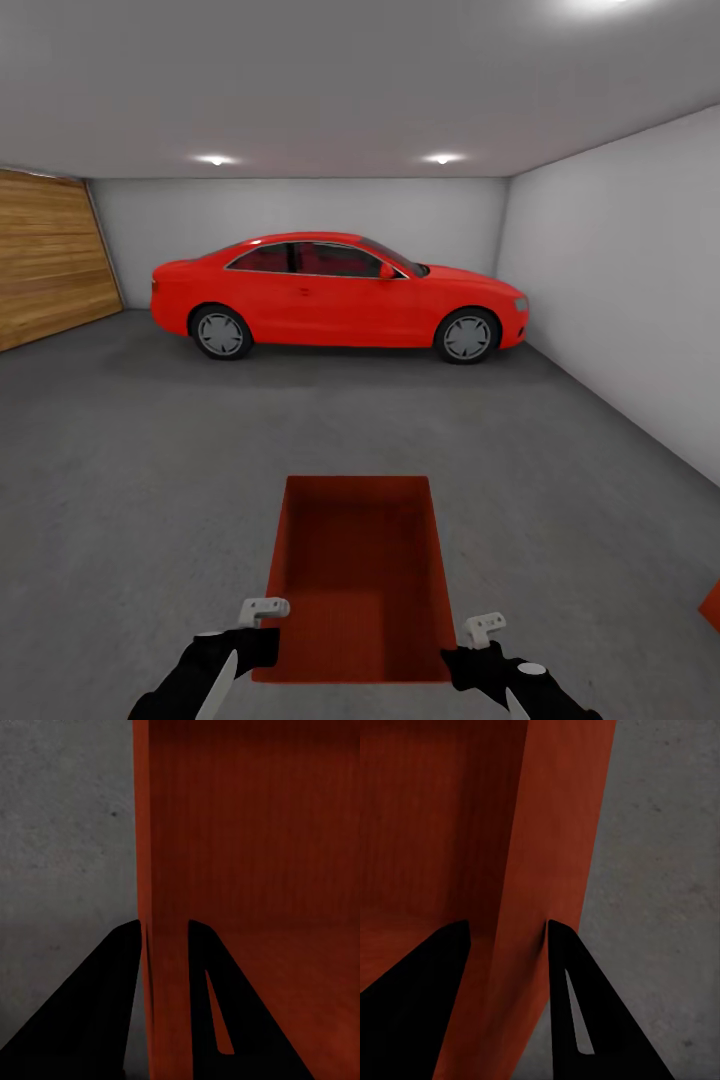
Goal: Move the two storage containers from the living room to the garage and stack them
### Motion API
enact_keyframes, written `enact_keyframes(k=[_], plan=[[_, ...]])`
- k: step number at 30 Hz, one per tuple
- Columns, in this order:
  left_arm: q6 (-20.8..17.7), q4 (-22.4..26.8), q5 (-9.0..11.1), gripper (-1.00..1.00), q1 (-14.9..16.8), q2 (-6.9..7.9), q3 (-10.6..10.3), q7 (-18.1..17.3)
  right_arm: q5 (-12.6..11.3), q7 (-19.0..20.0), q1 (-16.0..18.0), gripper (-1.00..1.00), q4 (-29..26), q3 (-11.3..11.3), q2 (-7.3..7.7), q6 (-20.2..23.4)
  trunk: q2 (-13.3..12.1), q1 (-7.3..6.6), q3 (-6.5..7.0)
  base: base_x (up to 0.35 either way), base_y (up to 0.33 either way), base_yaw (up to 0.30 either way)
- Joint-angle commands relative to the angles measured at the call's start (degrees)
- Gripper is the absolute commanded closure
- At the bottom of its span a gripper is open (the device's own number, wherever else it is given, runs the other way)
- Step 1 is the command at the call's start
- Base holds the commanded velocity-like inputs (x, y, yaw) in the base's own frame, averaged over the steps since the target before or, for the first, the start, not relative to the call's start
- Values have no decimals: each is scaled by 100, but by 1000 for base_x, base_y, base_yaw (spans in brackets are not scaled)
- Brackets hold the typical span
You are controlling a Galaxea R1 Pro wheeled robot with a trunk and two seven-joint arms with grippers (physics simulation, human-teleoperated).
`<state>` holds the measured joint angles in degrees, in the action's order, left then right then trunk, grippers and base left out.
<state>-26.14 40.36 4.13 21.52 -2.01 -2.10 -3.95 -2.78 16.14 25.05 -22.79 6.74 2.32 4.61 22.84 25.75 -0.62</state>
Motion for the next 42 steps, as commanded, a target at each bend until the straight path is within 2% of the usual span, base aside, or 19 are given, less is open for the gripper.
enact_keyframes(k=[1,14,30,42], plan=[[215,15,62,100,1,-45,-57,26,49,20,0,100,12,-6,-162,38,8,3,-7,69,0,0],[215,15,62,100,1,-48,-60,26,49,20,0,100,12,-7,-162,34,8,3,-7,217,0,0],[215,15,62,100,1,-45,-62,26,49,20,0,100,12,-7,-162,35,8,3,-7,19,0,0],[215,15,62,100,1,-45,-56,26,49,20,0,100,12,-6,-162,32,8,3,-7,285,0,0]])
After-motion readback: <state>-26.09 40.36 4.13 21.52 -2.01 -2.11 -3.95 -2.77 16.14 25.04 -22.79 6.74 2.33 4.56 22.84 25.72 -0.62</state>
